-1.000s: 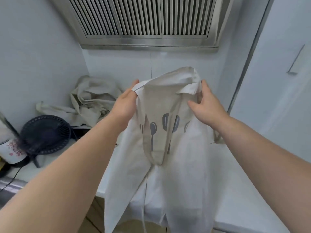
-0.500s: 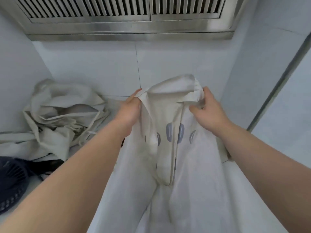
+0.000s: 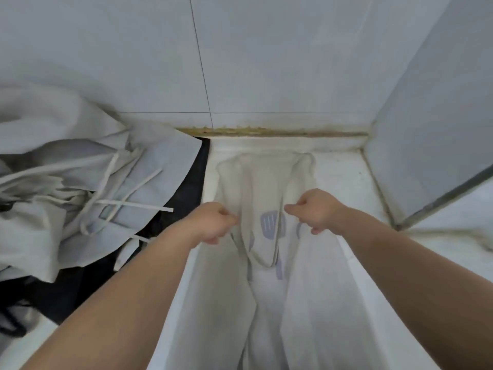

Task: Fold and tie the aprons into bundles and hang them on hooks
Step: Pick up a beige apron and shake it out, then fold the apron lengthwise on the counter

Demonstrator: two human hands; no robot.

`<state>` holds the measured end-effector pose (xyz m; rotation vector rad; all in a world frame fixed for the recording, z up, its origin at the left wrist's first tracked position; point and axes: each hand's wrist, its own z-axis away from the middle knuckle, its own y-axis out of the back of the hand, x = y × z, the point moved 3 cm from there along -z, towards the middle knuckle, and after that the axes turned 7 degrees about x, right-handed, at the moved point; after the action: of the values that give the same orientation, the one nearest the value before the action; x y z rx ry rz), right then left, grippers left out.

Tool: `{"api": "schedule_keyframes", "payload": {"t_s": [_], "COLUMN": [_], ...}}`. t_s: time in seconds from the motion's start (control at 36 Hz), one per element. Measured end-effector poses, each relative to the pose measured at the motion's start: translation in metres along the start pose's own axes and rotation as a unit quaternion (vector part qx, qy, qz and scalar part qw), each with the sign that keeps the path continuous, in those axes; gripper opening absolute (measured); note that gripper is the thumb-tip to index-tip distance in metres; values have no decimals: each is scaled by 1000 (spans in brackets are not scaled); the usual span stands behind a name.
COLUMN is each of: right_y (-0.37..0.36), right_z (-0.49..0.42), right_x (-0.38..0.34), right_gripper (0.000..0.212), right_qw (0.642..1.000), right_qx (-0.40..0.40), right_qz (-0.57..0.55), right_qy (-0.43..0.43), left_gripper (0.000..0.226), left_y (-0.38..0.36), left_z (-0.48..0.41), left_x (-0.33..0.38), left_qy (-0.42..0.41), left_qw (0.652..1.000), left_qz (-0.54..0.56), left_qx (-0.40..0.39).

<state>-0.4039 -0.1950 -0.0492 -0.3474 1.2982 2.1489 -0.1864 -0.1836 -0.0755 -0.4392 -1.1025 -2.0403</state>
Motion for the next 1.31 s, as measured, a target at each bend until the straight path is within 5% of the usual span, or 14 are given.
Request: {"api": "schedule_keyframes", "payload": {"t_s": [0.14,0.39,0.44,0.53,0.56,0.61,0.69,0.81,1.08,1.31], "right_y": [-38,-62,-47,-4,11,36,44,17,-54,-111], "right_z": [-7,-8,-16,-28,-27,-24,-17,-10,35,62], "right_x": [16,13,0,-30,-42,-58,-65,-44,-1,17], "right_gripper": [42,31,33,17,21,63,76,45,30,58], "right_qw": [999,993,996,973,943,896,924,963,992,992], "right_qx": [-47,-121,-80,117,155,176,158,145,54,-74], "right_qz": [9,2,-20,-164,-261,-360,-284,-171,-43,53], "right_qy": [-21,8,41,111,136,194,200,149,107,92], "left_gripper": [41,27,29,9,35,70,74,49,57,56], "left_y": [-33,-46,-33,2,14,31,38,16,-32,-45], "left_z": [1,-10,-17,-19,-20,-20,-19,-8,39,68], "left_x": [-10,-1,14,47,57,70,62,21,-43,-95], "left_qy": [-2,-95,-115,-148,-166,-208,-218,-188,-170,-58], "left_qw": [996,989,993,949,928,938,965,978,951,969], "left_qz": [-80,-107,-16,245,302,253,107,-21,-251,-163], "left_qx": [-39,-33,24,134,143,113,94,84,59,178]}}
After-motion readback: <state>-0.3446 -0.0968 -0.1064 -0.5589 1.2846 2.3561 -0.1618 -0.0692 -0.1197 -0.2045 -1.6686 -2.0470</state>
